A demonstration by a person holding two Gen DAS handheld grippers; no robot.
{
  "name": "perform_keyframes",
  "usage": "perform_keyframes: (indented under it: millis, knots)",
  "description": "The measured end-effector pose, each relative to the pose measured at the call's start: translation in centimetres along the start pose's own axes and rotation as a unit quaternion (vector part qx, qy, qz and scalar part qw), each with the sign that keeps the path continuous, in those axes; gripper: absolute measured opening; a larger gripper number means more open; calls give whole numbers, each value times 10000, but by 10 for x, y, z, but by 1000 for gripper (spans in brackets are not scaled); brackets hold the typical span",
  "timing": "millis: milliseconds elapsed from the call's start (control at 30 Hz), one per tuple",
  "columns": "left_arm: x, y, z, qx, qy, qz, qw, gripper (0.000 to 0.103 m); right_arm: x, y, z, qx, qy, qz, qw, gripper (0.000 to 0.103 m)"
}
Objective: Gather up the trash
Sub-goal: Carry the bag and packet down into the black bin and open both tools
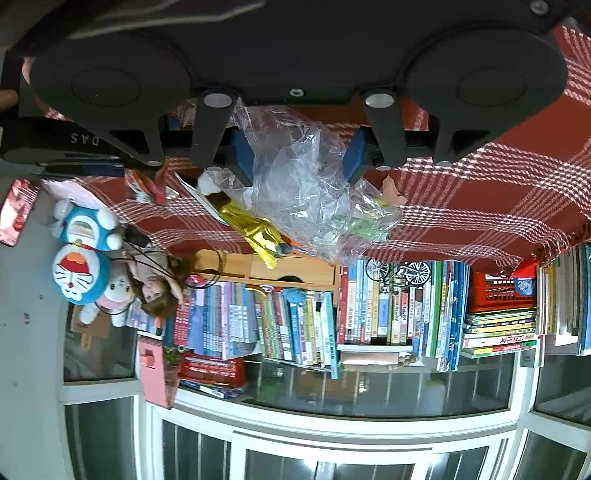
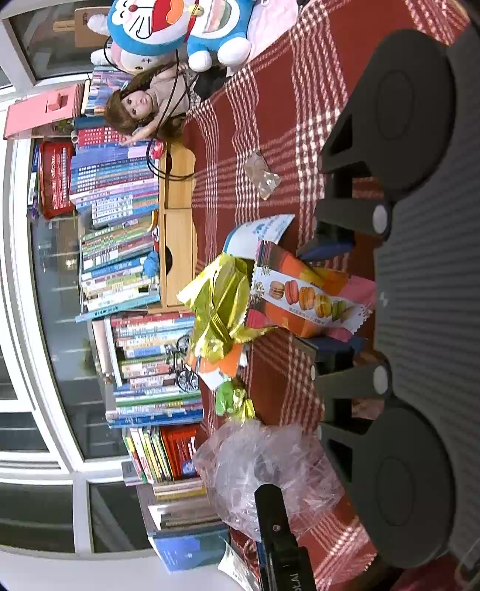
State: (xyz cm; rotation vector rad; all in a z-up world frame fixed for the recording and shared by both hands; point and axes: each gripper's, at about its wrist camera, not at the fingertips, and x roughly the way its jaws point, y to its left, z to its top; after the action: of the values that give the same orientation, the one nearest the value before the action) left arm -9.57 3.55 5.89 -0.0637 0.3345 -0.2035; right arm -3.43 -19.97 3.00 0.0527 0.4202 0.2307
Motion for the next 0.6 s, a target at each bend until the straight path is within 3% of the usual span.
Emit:
perform_keyframes:
  millis: [267,600]
  knots:
    - [-49,-5,-19,277,-59,-418,9987,49,-25,13,-13,-221,45,302,9993,48]
    - [-91,-7,-53,514,446,-664,9955,49,-51,30,-42,-449,466,768,9949,48]
